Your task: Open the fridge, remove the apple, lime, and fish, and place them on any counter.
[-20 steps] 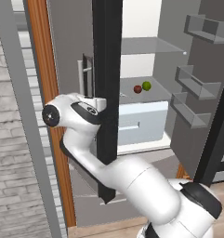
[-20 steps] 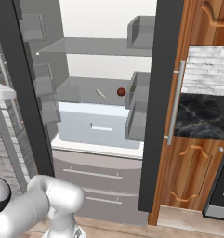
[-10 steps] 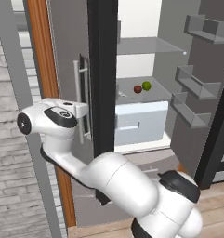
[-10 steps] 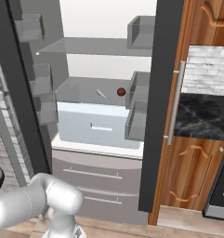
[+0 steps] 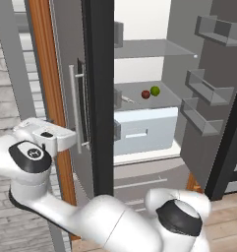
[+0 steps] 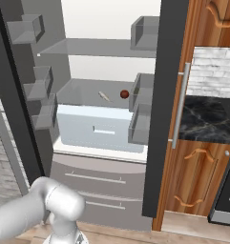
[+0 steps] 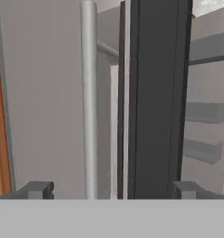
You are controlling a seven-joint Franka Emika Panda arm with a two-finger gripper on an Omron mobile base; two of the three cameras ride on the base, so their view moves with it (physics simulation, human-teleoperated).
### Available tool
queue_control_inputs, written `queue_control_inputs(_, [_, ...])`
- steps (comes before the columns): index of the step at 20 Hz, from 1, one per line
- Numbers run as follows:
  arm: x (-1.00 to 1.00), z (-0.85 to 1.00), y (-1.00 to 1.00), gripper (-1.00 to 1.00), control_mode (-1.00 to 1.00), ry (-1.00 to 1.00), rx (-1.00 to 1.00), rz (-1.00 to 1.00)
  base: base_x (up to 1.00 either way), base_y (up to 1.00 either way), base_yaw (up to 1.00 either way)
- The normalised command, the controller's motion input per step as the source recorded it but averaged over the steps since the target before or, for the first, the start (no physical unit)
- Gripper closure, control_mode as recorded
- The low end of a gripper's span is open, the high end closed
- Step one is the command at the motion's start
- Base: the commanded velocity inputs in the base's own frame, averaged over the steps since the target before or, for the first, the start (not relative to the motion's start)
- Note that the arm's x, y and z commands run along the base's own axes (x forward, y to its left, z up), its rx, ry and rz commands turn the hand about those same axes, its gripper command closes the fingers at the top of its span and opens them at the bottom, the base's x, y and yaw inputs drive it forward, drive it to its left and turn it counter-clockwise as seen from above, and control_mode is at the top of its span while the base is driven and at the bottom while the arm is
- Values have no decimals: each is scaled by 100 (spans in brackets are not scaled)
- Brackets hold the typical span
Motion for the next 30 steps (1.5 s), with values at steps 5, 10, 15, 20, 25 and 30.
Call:
queue_control_inputs(5, [-69,0,-49,-100,-100,-9,15,4,0,0,0])
queue_control_inputs(10, [-88,11,-51,-100,-100,-11,24,16,0,0,0])
queue_control_inputs(15, [-66,20,-95,-100,-100,-4,27,38,0,0,0])
queue_control_inputs(20, [-48,9,-100,-100,-100,-5,31,36,0,0,0])
queue_control_inputs(25, [-1,0,-95,-100,-100,-2,32,21,0,0,0])
queue_control_inputs(30, [53,0,-80,-100,-100,0,31,32,0,0,0])
